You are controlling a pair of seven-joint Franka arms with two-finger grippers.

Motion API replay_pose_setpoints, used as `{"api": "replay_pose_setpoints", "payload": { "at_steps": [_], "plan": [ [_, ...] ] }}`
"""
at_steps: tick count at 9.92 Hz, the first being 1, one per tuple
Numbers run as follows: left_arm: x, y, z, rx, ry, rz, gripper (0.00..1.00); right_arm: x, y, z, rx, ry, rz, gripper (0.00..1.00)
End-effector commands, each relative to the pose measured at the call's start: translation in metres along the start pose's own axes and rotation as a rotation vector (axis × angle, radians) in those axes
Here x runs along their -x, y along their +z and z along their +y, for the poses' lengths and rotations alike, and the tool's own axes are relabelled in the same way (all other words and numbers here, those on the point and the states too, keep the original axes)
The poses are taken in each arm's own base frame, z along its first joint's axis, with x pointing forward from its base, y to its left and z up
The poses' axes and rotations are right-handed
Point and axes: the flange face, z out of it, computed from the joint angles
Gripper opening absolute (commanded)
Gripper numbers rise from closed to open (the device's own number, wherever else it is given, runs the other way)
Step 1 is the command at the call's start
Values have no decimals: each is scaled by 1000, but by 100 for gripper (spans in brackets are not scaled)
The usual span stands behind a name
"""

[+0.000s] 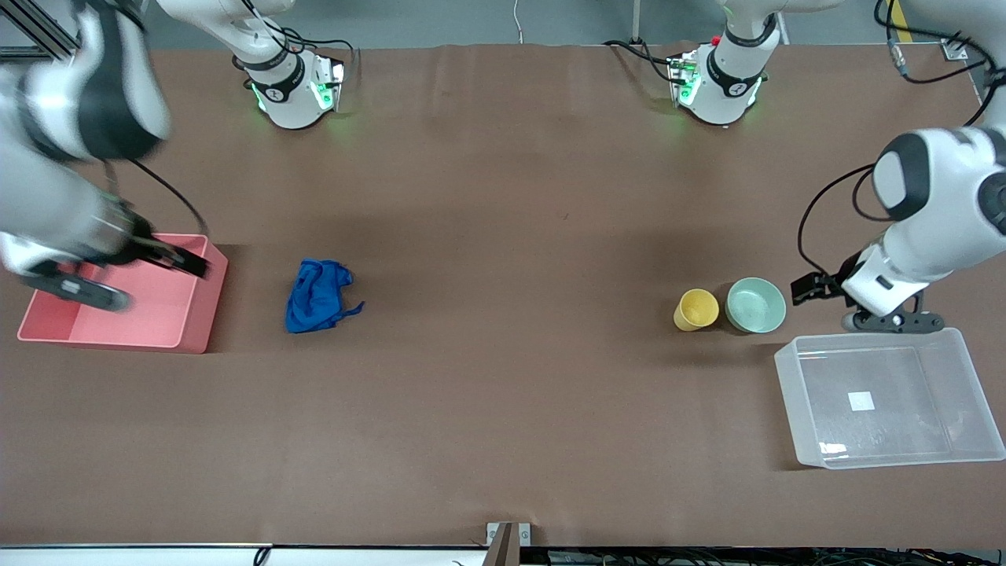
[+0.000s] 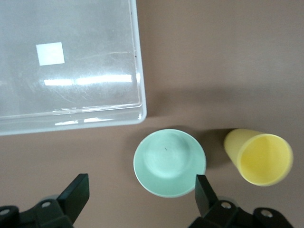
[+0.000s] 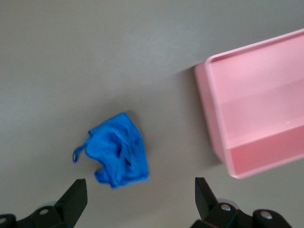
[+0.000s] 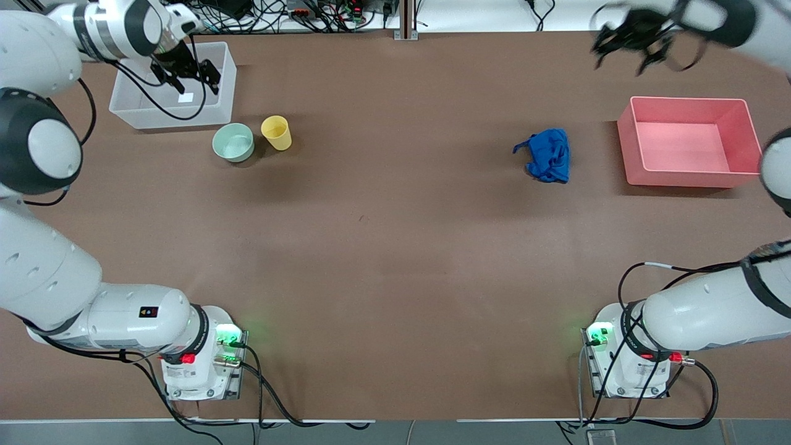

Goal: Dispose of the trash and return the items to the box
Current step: 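Reach the right gripper to the blue cloth while the left gripper reaches the bowl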

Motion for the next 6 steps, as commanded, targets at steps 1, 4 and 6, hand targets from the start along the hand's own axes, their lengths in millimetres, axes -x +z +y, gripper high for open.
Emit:
{"api": "replay_pose_setpoints", "payload": {
  "at_steps": [1,4,6],
  "plan": [
    [5,64,1,3,12,-22,98,18,77,-18,-12,57,48,100],
    [24,121,3,-1,14,-33,98,39,172,-21,-52,42,98,100],
    [30,144,9,2,23,-53,94,45,214,-25,-47,8,100,100]
  ]
}}
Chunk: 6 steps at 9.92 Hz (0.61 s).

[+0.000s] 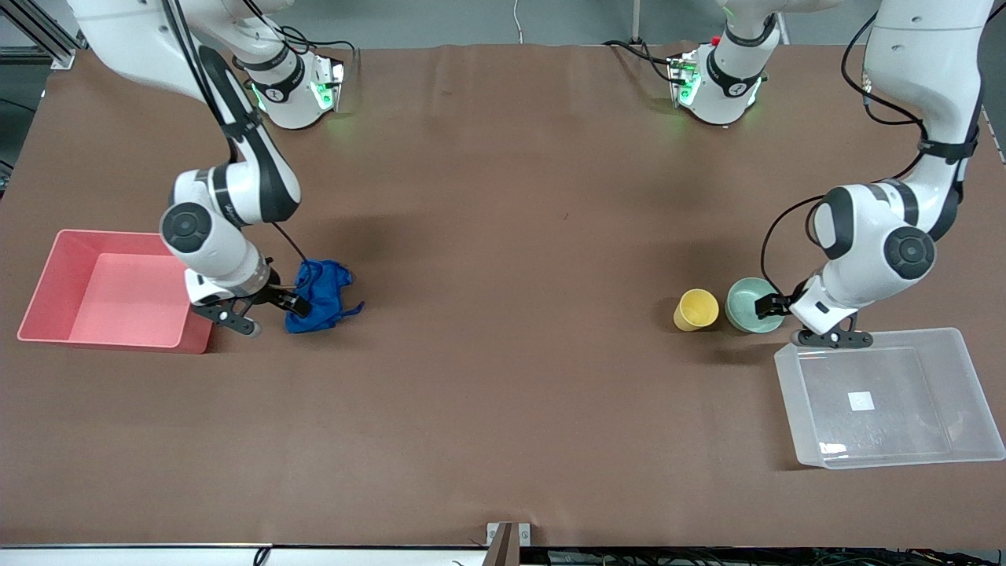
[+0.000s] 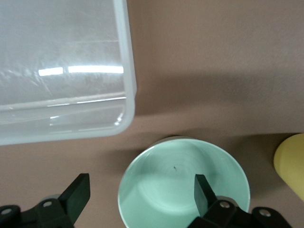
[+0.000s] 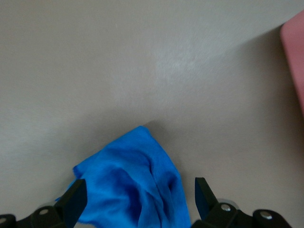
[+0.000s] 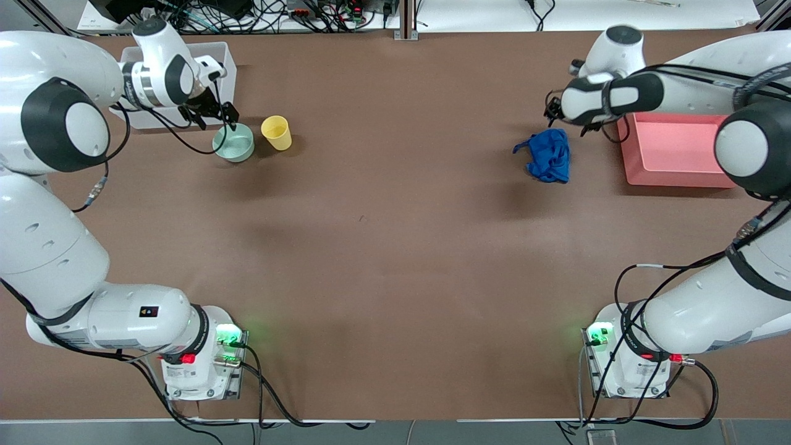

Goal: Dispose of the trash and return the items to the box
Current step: 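Reach the right gripper to the blue cloth while the left gripper reaches the bowl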

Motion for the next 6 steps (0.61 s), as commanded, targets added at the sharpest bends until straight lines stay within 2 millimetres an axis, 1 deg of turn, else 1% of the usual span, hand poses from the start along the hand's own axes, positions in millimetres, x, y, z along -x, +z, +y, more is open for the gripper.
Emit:
{"api": "replay_pose_setpoints", "payload": {
  "at_steps": [1,2,3,4,5,6],
  "plan": [
    [9,31,5,7,14,-31,90,16,23,-2,26,-38,-15,100],
    [10,39,5,7,14,-41,83,28,27,-10,25,-66,-29,100],
    [11,41,4,8,12,-44,61,35,32,-10,30,-73,-42,84],
    [12,45,4,8,12,-52,27,39,32,-15,29,-87,-50,52],
    [12,50,6,9,15,-60,9,38,32,-14,27,-93,-51,11],
    [12,49,9,11,21,-58,1,32,33,-5,27,-72,-50,1]
  ]
}}
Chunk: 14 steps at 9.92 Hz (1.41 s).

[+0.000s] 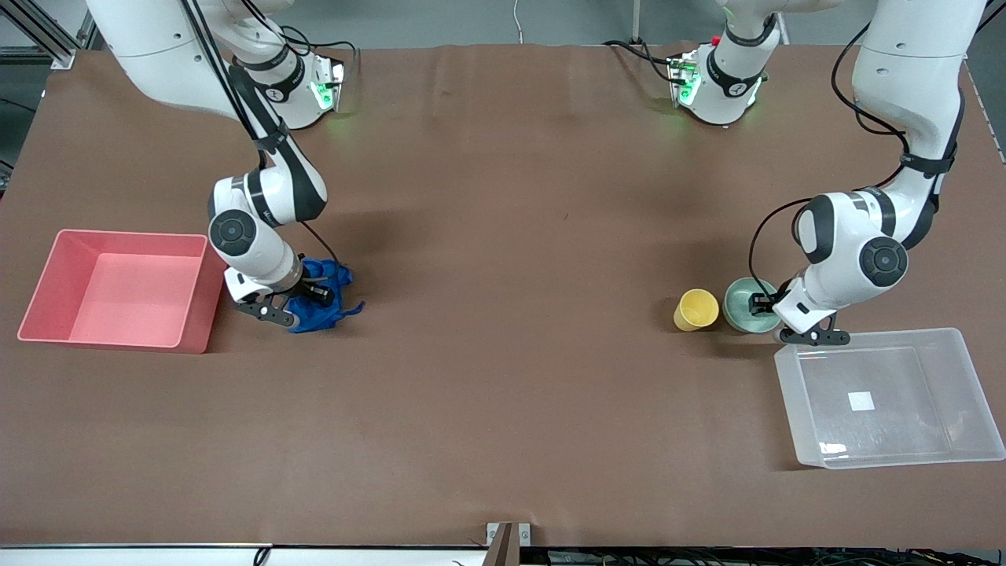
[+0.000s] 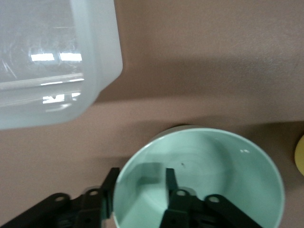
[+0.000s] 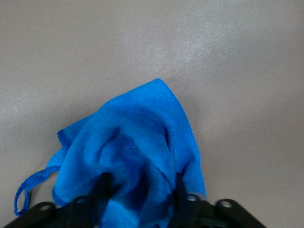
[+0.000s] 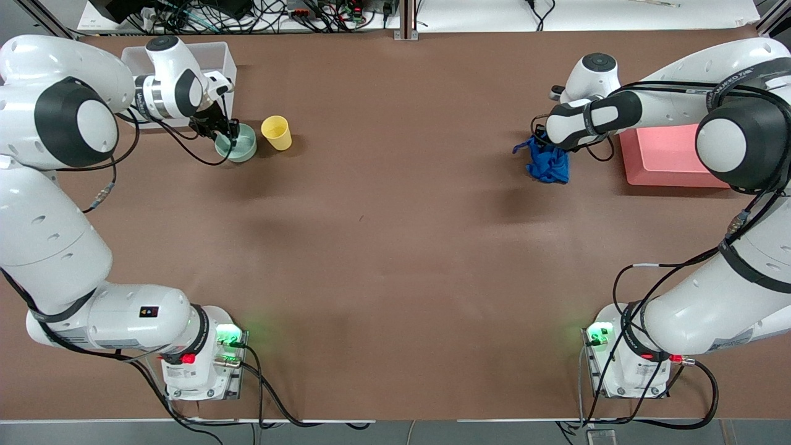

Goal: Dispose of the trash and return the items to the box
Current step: 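Carry the cloth into the pink bin while the left gripper carries the bowl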

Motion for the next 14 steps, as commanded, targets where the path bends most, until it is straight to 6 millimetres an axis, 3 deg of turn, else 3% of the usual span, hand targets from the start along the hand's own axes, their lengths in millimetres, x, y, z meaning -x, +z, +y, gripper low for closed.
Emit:
{"api": "replay_pose_setpoints", "payload": {
  "at_steps": [1,4,5,7,8,9,10,11,12,14],
  "plan": [
    [1,9,6,9,19,5,0,-2,-4,14,0,8,7,1],
    [-1,-64,6,10,46,38,0,-9,-18,9,-2,13,7,1],
    [-4,-99,-6,11,73,52,0,-14,-41,7,34,22,-46,1],
    [-29,-162,-32,11,122,83,0,-25,-123,12,59,12,-72,1],
    [-47,-181,-46,8,143,93,0,-34,-168,20,68,-24,-85,1],
    [-68,-189,-52,1,161,112,0,-49,-208,43,77,-54,-116,1],
    [-92,-188,-72,-10,161,138,0,-61,-243,65,91,-103,-173,1],
    [-112,-171,-91,-16,188,142,0,-72,-270,101,91,-130,-219,1],
    [-133,-158,-105,-26,208,155,0,-78,-281,142,87,-157,-228,1],
    [-153,-130,-129,-36,196,163,0,-93,-272,226,79,-222,-249,1]
  ]
}}
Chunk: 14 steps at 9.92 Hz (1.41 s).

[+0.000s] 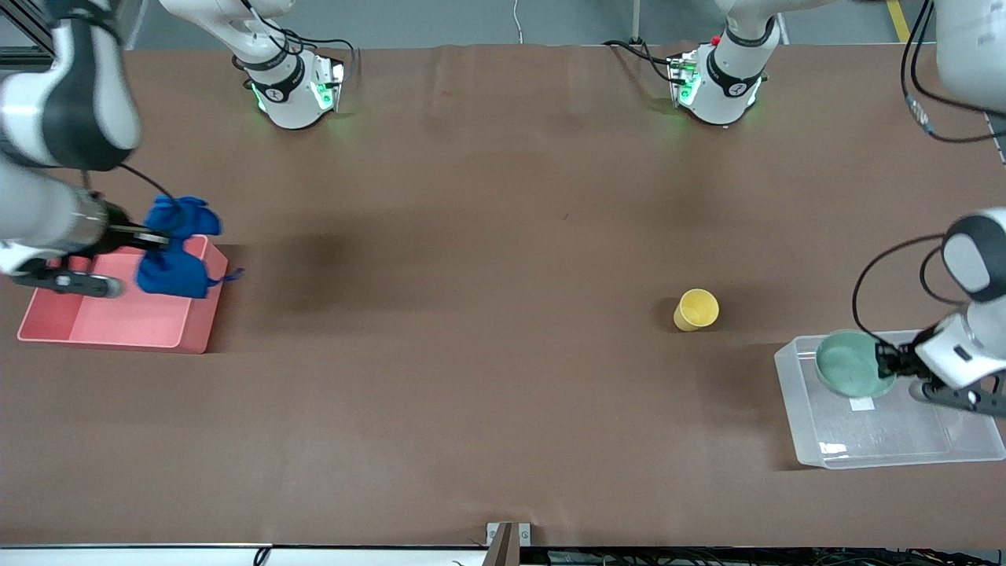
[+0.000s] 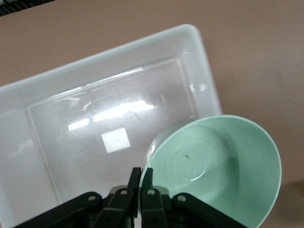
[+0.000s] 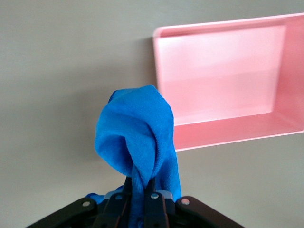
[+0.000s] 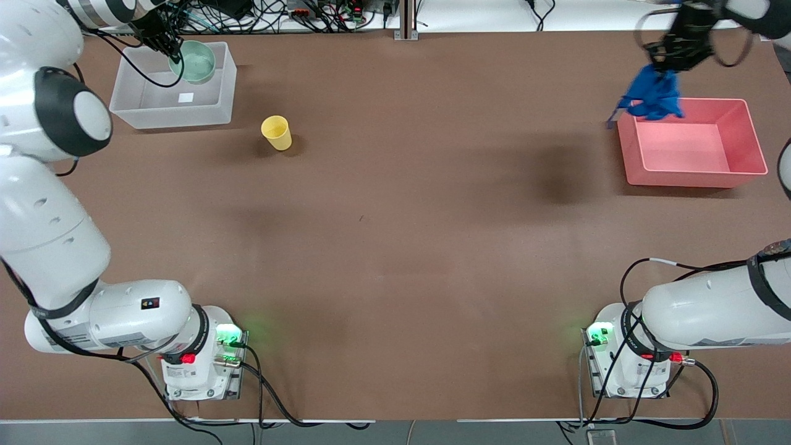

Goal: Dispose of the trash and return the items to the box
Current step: 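Carry the cloth into the pink bin while the left gripper carries the bowl, then release the cloth and bowl, then move the left gripper to the yellow cup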

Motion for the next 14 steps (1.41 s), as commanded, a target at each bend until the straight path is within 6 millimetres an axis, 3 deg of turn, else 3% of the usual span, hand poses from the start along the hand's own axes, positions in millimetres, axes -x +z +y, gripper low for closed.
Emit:
{"api": "replay_pose_setpoints", "payload": {
  "at_steps": [1,2,4,6,7,8,9,10,11,13,14],
  "plan": [
    [-7,54,-28,3,-12,-10,0,-5,21,70,54,-71,-5,1],
    [1,72,-44,0,-35,-3,0,-13,48,93,70,-118,11,1],
    [11,103,-53,9,-55,-26,1,-28,110,130,73,-173,41,1],
    [19,118,-62,10,-75,-27,4,-36,170,137,75,-187,81,2],
    [17,120,-57,19,-92,-26,5,-43,198,138,74,-186,81,4],
    [13,118,-51,44,-124,-11,6,-48,212,136,75,-190,84,28],
    [15,120,-48,59,-134,-14,21,-50,211,134,78,-195,90,94],
    [15,113,-52,52,-137,-3,76,-51,208,134,80,-193,95,100],
    [11,91,-53,44,-135,21,93,-51,199,133,82,-192,109,100],
    [-7,25,-17,24,-112,65,99,-34,126,126,50,-162,192,100],
    [-10,-3,12,24,-96,77,100,-22,84,108,-28,-141,232,100]
  ]
}}
